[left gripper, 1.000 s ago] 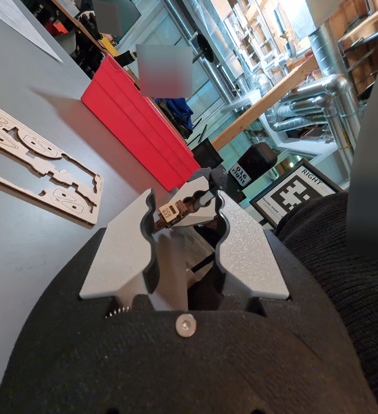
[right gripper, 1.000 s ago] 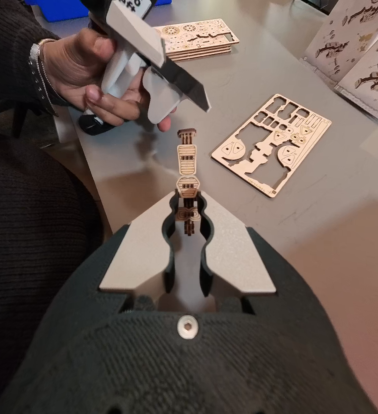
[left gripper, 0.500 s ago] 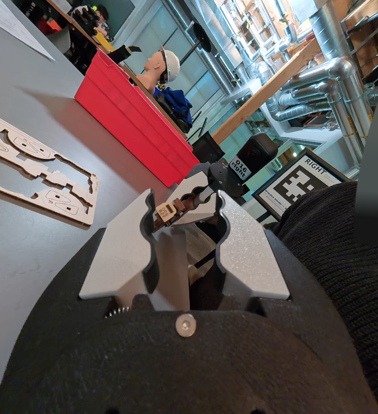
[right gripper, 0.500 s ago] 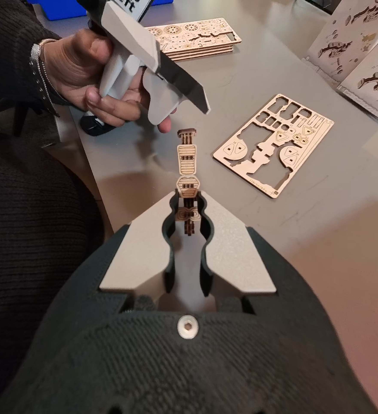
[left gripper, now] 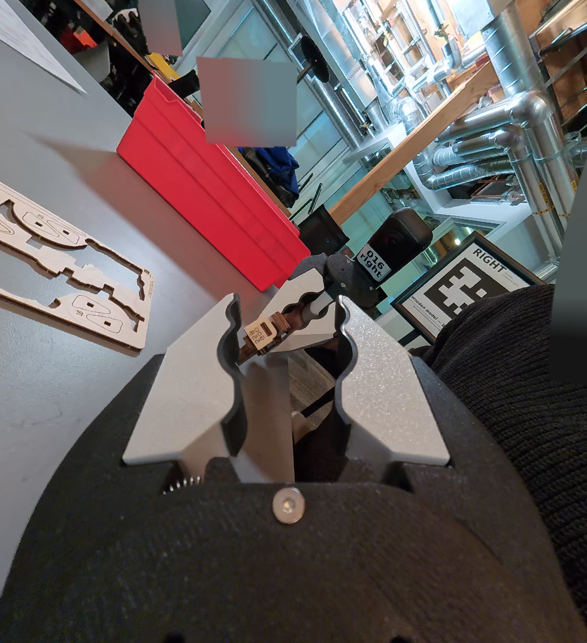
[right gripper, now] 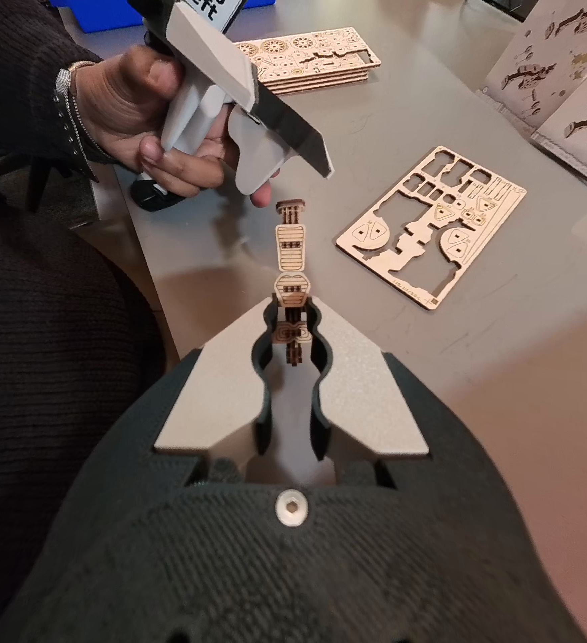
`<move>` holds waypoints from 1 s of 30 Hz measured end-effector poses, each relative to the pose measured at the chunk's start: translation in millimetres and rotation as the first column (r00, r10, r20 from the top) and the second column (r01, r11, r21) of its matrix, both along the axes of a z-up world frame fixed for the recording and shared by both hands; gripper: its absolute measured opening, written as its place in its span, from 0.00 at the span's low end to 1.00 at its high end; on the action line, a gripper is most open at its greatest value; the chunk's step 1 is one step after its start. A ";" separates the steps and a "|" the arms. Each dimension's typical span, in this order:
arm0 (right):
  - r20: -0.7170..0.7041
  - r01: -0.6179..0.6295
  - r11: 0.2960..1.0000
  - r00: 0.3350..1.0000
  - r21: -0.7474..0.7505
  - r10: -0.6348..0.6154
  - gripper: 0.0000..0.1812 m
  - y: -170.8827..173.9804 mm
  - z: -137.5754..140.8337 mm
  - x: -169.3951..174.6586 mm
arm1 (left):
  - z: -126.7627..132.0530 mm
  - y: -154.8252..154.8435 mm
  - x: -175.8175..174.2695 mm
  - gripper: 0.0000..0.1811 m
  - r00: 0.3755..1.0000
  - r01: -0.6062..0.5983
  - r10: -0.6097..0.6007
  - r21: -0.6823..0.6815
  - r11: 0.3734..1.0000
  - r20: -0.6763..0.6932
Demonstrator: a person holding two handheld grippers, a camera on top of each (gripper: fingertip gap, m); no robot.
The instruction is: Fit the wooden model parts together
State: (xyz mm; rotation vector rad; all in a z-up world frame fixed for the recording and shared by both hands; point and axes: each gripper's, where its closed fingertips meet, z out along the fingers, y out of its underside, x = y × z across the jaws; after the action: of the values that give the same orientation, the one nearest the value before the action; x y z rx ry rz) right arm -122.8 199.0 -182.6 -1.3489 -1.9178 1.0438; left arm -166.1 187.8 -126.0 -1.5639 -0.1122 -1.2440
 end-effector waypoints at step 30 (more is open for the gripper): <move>0.007 -0.024 1.000 1.000 -0.008 0.024 0.09 -7.3 -1.0 0.9 | -0.6 0.2 -0.7 0.29 1.000 -0.002 0.002 -0.002 1.000 0.002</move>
State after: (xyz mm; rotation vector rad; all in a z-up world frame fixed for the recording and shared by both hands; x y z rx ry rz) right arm -121.9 191.7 -183.6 -1.3392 -1.9415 1.0604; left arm -166.7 188.0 -126.5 -1.5641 -0.1167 -1.2447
